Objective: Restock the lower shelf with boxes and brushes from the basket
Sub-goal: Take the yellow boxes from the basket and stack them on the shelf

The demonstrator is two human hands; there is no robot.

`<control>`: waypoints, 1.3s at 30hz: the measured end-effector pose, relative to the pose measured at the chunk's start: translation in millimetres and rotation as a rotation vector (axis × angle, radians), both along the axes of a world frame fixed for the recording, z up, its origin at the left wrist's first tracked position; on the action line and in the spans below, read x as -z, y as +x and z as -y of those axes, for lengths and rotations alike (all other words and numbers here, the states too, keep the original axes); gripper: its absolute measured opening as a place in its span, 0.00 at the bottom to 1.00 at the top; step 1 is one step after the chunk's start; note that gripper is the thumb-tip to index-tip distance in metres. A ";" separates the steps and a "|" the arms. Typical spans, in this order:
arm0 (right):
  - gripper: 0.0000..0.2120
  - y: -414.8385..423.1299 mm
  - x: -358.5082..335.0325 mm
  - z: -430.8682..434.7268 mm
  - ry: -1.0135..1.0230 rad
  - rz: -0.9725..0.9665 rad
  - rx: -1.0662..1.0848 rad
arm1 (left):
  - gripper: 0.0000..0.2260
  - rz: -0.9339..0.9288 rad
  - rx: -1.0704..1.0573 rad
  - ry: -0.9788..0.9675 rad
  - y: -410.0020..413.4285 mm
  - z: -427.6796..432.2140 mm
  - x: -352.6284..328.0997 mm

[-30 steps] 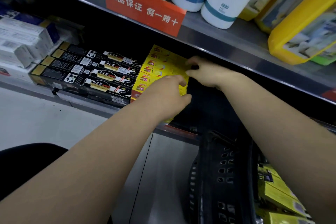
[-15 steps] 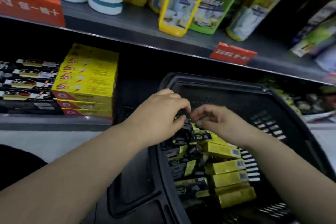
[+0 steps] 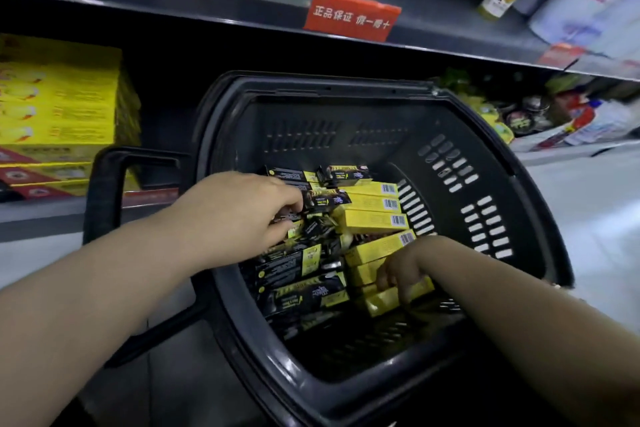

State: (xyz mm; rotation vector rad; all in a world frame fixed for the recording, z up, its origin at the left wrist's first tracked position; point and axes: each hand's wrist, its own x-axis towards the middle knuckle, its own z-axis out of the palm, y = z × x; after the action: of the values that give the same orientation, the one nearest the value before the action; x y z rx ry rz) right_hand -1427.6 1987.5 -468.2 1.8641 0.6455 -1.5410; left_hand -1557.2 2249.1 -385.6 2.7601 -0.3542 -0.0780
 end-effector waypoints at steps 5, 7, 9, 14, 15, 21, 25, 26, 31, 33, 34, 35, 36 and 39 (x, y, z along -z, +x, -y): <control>0.31 -11.9 5.7 -6.3 -0.033 -0.001 -0.147 | 0.12 0.009 0.007 0.023 -0.3 1.0 1.0; 0.30 -13.9 4.7 -9.6 -0.036 -0.015 -0.141 | 0.12 0.006 0.004 0.027 0.1 1.0 1.0; 0.30 -14.5 0.4 -13.1 -0.019 -0.028 -0.088 | 0.13 0.001 0.005 0.028 0.3 1.1 0.5; 0.30 -1.1 -48.7 -27.1 0.320 0.074 0.265 | 0.12 -0.009 0.006 0.010 -1.0 -0.8 -1.0; 0.27 2.4 -64.6 -32.1 0.470 0.118 0.378 | 0.13 -0.022 -0.002 0.010 -0.9 -0.6 -0.9; 0.09 -7.1 -123.1 -83.4 1.362 0.099 1.104 | 0.33 -0.128 -0.175 -0.449 1.1 -0.5 -12.4; 0.15 -17.0 -123.8 -126.7 1.524 0.191 1.330 | 0.24 -0.214 -0.280 -0.698 0.1 -20.1 -28.6; 0.18 -17.8 -122.5 -135.5 1.511 0.180 1.381 | 0.21 -0.195 -0.312 -0.696 -0.4 -28.8 -31.4; 0.19 -16.3 -120.2 -157.9 1.460 0.276 0.933 | 0.14 -0.085 -0.439 -0.689 -11.5 -79.8 -41.9; 0.16 -17.8 -130.5 -167.0 1.486 0.250 0.591 | 0.14 -0.057 -0.441 -0.672 -20.1 -98.4 -46.3; 0.16 -19.7 -136.3 -173.9 1.484 0.194 0.491 | 0.14 -0.054 -0.443 -0.663 -24.8 -106.7 -47.9; 0.17 -21.0 -140.8 -182.5 1.480 0.145 0.421 | 0.14 -0.057 -0.449 -0.658 -29.7 -115.3 -48.6; 0.18 -21.4 -144.3 -192.1 1.472 0.123 0.355 | 0.14 -0.069 -0.461 -0.656 -34.7 -124.0 -48.2; 0.19 -24.6 -152.0 -226.4 1.402 0.165 0.167 | 0.15 -0.110 -0.546 -0.671 -47.4 -148.9 -42.0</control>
State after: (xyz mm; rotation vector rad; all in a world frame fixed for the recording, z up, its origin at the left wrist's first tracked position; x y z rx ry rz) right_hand -1452.3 2213.8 -316.2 2.9998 1.8113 -0.9586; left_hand -1604.6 2398.0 -343.5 2.0828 0.3524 0.0261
